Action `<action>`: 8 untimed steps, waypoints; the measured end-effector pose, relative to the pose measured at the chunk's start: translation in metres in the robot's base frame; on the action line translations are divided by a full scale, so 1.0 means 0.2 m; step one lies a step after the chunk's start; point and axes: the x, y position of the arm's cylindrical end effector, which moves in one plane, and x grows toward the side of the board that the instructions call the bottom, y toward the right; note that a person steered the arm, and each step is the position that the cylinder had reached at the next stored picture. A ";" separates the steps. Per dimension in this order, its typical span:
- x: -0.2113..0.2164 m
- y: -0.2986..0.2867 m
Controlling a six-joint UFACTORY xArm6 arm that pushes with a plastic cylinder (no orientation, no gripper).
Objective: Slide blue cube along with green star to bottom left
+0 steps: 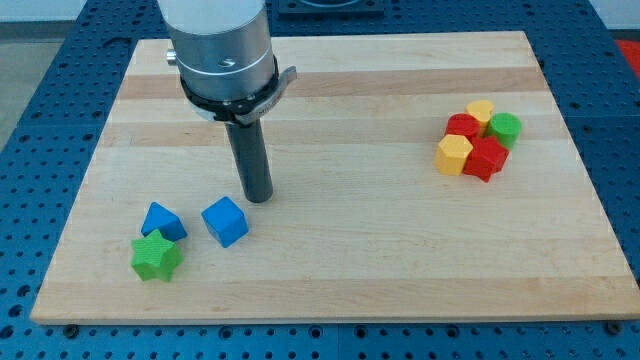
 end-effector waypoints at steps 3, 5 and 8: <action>0.00 0.21; 0.06 0.14; 0.24 -0.27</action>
